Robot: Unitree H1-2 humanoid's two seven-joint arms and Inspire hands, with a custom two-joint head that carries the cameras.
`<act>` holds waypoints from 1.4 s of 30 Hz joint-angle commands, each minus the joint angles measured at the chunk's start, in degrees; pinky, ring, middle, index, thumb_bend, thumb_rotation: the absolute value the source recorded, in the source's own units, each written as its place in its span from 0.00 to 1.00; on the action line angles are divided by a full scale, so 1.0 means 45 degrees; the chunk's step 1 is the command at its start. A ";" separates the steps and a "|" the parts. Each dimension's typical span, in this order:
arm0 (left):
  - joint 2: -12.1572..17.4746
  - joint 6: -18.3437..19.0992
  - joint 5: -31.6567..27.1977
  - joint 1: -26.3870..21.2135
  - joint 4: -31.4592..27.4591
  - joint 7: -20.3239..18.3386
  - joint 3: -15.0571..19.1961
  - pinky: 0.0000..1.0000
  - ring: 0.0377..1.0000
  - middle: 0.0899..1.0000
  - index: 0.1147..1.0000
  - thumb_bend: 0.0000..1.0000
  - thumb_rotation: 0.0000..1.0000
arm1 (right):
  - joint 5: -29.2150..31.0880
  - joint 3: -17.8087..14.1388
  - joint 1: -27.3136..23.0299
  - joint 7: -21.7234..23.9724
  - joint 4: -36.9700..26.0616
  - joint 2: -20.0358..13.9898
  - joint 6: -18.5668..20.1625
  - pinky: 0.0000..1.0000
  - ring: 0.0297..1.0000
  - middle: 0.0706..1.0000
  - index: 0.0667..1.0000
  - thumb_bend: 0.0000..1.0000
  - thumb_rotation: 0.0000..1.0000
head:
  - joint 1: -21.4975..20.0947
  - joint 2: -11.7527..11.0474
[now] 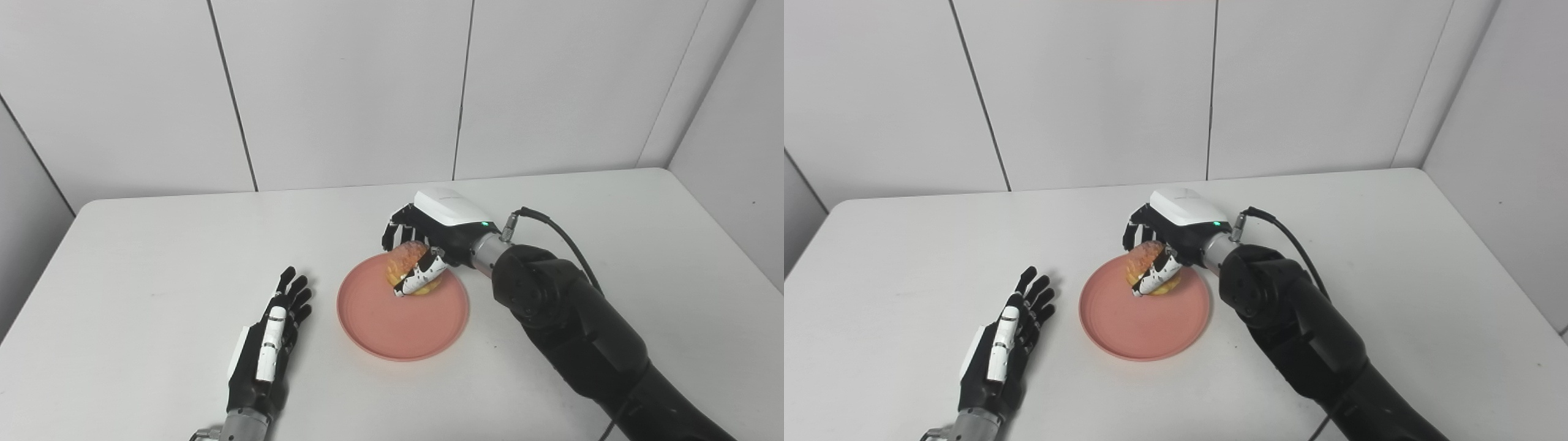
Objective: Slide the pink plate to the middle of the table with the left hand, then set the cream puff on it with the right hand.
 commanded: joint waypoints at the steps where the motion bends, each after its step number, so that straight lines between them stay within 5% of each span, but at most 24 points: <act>1: -0.0125 0.0742 0.0225 0.0339 0.0272 0.0114 -0.0131 0.94 0.95 0.95 0.94 0.43 1.00 | -0.0110 -0.0065 -0.0250 -0.0463 -0.0098 0.0056 -0.0712 0.31 0.37 0.38 0.50 0.52 0.00 | 0.0081 0.0024; 42: -0.0273 0.1066 0.0467 0.0321 -0.0003 0.0351 -0.0172 0.93 0.94 0.94 0.93 0.44 1.00 | -0.0815 0.0481 0.0557 -0.0141 0.0119 0.0214 -0.1089 0.33 0.39 0.39 0.51 0.52 0.00 | 0.0305 0.0330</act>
